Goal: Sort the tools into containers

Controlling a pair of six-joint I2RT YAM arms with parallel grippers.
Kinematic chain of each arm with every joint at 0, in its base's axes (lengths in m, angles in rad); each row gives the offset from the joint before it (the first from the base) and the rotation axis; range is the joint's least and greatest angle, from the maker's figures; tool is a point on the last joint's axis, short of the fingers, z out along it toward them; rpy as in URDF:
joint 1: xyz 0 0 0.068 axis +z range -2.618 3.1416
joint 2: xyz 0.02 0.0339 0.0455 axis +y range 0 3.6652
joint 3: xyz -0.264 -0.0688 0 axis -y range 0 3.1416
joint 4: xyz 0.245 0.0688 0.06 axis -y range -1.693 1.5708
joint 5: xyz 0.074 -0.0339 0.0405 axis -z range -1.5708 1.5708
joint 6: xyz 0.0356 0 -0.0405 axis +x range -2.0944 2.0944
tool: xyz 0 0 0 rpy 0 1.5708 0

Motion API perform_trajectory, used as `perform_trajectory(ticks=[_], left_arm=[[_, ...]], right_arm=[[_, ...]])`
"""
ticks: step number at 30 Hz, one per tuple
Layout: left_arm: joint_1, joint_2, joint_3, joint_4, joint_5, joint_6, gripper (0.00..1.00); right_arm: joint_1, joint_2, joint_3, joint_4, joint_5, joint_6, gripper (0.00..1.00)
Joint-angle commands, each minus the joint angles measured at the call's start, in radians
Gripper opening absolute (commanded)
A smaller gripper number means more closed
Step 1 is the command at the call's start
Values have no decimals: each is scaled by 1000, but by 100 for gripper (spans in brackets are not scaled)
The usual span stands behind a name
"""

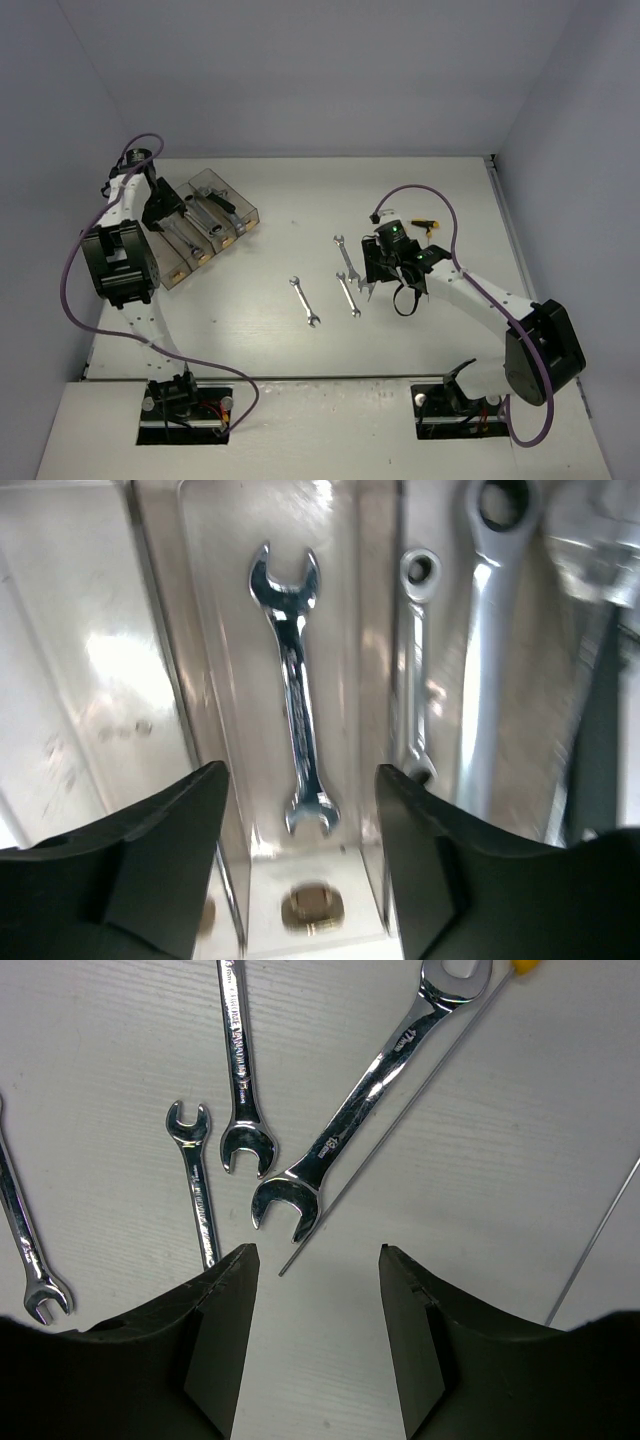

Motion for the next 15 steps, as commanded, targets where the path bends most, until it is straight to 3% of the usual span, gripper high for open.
perform_trajectory(ticks=[1,5,8,15], left_arm=[[-72,-257,-37,1,-11,-30,60],[-230,-414,-144,2,-36,-57,64],[-416,-516,-241,1,-50,-106,64],[-716,-589,-400,0,-165,-128,65]], right_arm=[[-3,-10,46,5,15,-5,49],[-3,-14,52,5,18,-1,49],[-6,-13,53,2,41,20,49],[-29,57,100,2,88,150,46]])
